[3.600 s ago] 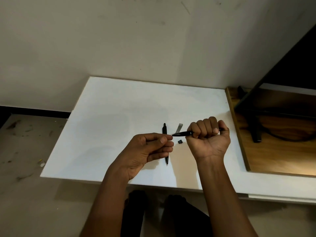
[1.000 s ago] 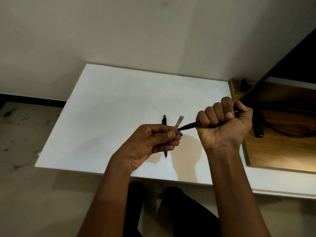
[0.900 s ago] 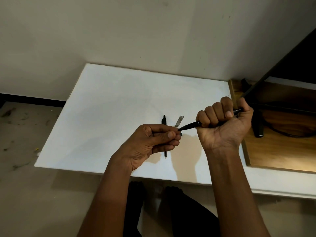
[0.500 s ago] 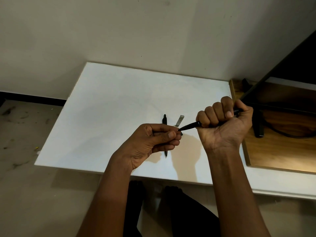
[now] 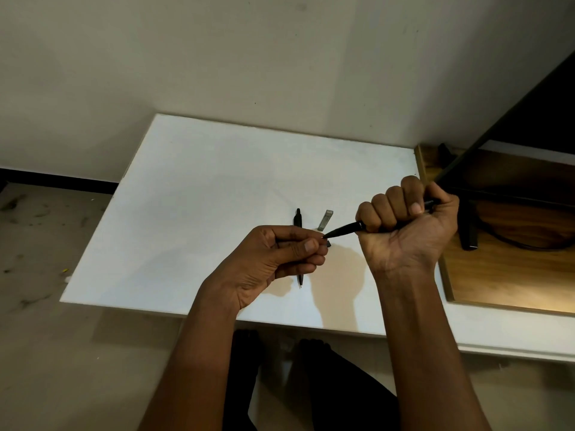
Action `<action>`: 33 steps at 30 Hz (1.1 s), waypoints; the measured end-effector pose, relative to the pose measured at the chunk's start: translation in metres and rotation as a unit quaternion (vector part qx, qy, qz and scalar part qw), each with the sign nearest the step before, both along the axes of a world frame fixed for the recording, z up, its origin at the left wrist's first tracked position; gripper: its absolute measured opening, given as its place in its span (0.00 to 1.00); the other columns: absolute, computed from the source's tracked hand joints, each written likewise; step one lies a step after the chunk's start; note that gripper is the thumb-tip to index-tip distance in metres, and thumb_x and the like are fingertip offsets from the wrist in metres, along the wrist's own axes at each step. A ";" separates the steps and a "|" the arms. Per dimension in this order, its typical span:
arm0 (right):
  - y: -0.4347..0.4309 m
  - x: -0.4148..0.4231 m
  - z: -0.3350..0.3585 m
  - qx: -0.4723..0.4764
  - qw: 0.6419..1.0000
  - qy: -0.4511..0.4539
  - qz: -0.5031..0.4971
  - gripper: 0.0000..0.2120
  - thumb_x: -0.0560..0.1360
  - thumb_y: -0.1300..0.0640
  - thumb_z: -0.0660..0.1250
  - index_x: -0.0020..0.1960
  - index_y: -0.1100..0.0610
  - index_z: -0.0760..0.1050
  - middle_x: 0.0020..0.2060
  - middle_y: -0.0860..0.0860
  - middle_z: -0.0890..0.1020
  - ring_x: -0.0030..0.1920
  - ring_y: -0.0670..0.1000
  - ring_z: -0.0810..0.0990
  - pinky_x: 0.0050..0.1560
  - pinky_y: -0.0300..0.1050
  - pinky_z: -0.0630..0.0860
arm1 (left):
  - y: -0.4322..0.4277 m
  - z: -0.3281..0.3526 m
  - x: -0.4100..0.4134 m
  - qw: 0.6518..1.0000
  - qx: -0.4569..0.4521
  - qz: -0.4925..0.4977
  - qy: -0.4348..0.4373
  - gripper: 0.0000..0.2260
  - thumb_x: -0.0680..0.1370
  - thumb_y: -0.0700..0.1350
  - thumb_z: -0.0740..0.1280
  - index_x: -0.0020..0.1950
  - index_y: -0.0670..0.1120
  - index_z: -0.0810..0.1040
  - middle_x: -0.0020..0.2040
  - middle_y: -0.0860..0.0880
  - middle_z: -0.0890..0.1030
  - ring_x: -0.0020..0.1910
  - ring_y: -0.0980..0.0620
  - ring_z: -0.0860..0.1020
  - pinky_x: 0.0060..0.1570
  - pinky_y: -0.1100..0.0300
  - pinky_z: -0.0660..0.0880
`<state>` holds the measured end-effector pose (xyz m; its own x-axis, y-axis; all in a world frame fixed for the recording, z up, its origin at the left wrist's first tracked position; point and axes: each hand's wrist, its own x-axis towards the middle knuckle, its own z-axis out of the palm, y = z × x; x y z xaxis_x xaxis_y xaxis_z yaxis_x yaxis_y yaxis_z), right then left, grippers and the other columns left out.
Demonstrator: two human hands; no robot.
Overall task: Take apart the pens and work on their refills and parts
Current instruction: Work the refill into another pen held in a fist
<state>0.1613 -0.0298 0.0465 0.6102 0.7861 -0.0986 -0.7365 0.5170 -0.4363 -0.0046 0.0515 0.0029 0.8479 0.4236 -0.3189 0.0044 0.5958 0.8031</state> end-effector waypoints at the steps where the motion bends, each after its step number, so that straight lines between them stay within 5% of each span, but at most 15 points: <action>1: 0.000 0.000 -0.001 0.001 1.000 0.004 0.001 0.21 0.74 0.48 0.55 0.24 0.54 0.64 0.21 0.46 0.54 0.21 0.46 0.50 0.24 0.36 0.53 | 0.000 0.000 0.000 1.000 0.000 0.001 0.000 0.10 0.70 0.47 0.76 0.51 0.48 0.88 0.48 0.46 0.88 0.46 0.52 0.87 0.45 0.65 0.81; 13: 0.001 0.001 -0.002 0.002 1.000 0.016 0.006 0.27 0.79 0.43 0.53 0.25 0.54 0.63 0.21 0.46 0.54 0.21 0.46 0.50 0.23 0.36 0.53 | 0.000 0.001 0.001 1.000 0.005 -0.001 0.001 0.11 0.70 0.47 0.76 0.51 0.48 0.88 0.48 0.46 0.88 0.46 0.52 0.87 0.45 0.65 0.81; 18: 0.001 0.001 -0.002 0.003 1.000 0.015 -0.002 0.21 0.74 0.50 0.54 0.24 0.54 0.64 0.21 0.46 0.54 0.21 0.46 0.50 0.23 0.36 0.53 | 0.000 0.001 0.001 1.000 0.004 0.000 0.001 0.11 0.70 0.48 0.76 0.50 0.48 0.88 0.47 0.46 0.88 0.46 0.52 0.87 0.45 0.65 0.81; 33: 0.001 0.000 -0.002 -0.004 1.000 0.010 -0.007 0.20 0.73 0.49 0.55 0.24 0.54 0.63 0.21 0.46 0.54 0.21 0.46 0.50 0.23 0.36 0.53 | 0.000 0.002 0.002 1.000 0.002 0.005 0.007 0.12 0.68 0.49 0.77 0.50 0.47 0.88 0.47 0.46 0.88 0.45 0.52 0.87 0.44 0.65 0.81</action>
<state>0.1614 -0.0288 0.0444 0.6185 0.7771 -0.1163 -0.7379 0.5236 -0.4259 -0.0029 0.0511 0.0047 0.8395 0.4332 -0.3280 0.0094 0.5920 0.8059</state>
